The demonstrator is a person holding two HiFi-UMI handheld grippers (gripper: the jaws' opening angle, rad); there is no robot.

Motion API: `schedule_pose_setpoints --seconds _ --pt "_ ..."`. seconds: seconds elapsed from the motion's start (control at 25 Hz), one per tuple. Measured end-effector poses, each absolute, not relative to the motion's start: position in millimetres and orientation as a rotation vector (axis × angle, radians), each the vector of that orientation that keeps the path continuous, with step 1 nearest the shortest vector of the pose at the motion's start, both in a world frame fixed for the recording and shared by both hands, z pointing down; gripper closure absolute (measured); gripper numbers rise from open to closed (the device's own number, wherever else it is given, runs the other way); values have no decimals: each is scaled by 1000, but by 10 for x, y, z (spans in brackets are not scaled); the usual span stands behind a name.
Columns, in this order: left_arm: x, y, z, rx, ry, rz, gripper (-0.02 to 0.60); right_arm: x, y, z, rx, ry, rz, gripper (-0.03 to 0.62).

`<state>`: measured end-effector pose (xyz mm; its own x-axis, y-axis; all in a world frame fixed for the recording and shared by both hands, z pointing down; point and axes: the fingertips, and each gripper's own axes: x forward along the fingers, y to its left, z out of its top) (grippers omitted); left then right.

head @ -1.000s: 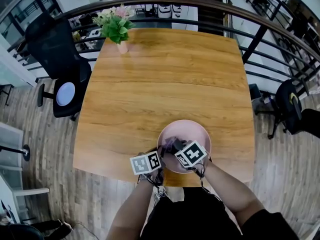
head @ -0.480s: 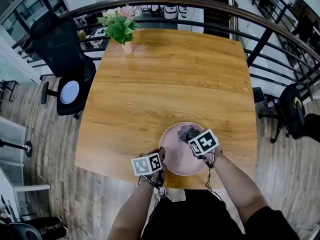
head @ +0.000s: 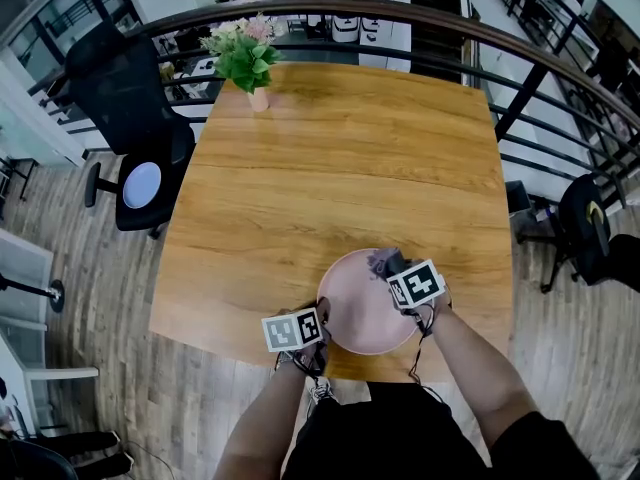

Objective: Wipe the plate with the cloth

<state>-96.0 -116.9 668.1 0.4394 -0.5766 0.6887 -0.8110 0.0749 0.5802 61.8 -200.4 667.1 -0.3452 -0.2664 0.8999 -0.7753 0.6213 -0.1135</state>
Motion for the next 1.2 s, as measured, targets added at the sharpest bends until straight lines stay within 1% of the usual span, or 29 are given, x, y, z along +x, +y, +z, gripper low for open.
schedule_pose_setpoints --seconds 0.52,1.2 --pt "-980 -1151 6685 1602 -1238 269 548 705 -1910 6421 997 -1961 637 522" --pt "-964 -1137 6663 1600 -1218 259 549 -4 -924 6523 752 -2027 782 522"
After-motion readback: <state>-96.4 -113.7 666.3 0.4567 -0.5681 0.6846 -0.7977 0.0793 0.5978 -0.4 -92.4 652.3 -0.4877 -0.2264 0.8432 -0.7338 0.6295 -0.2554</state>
